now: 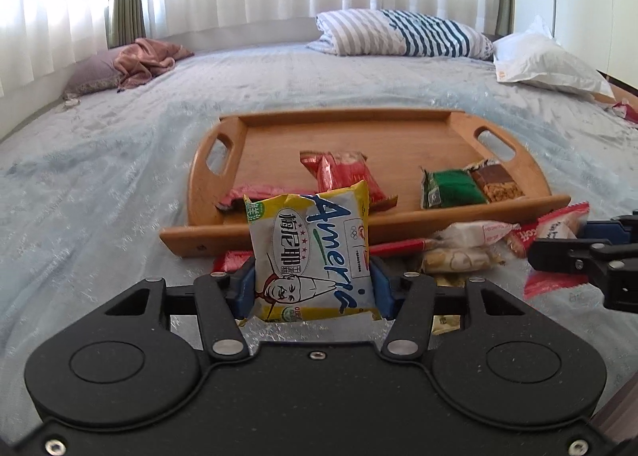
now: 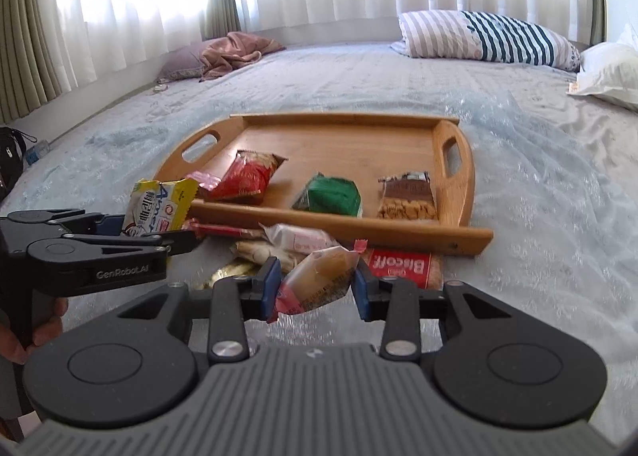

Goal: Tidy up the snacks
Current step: 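Carry the Ameria packet and pastry onto the tray and open both tools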

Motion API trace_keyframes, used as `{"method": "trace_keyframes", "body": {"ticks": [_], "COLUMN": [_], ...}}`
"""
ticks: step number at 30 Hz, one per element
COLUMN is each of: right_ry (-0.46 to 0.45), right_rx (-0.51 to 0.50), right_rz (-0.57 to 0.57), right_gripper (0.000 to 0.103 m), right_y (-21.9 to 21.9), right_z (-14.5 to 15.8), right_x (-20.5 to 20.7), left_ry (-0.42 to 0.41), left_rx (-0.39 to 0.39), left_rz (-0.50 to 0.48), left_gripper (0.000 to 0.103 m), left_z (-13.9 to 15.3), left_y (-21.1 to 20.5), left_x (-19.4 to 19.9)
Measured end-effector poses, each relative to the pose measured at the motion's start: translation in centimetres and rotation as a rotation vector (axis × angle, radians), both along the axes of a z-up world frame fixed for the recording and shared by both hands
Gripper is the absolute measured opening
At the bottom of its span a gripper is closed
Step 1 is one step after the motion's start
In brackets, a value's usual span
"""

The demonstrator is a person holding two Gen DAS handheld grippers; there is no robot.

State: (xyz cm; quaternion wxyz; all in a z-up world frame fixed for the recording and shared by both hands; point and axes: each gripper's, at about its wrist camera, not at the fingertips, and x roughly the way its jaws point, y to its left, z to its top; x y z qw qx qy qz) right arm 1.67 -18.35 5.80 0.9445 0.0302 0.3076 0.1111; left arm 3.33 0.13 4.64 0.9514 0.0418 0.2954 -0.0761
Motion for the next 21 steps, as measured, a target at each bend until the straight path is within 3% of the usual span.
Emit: {"method": "trace_keyframes", "body": {"ticks": [9, 21], "right_ry": [-0.051, -0.109], "right_rx": [0.038, 0.072], "right_rz": [0.014, -0.085], "right_gripper": [0.042, 0.042], "right_y": [-0.1, -2.5], "right_z": [1.3, 2.2], "right_x": [2.1, 6.4], "left_ry": [-0.068, -0.097], "left_rx": [0.026, 0.009], "left_rz": [0.002, 0.044], "left_gripper": [0.053, 0.054], "left_z": [2.3, 3.4], "left_y": [0.2, 0.9], "left_x": [0.3, 4.1]}}
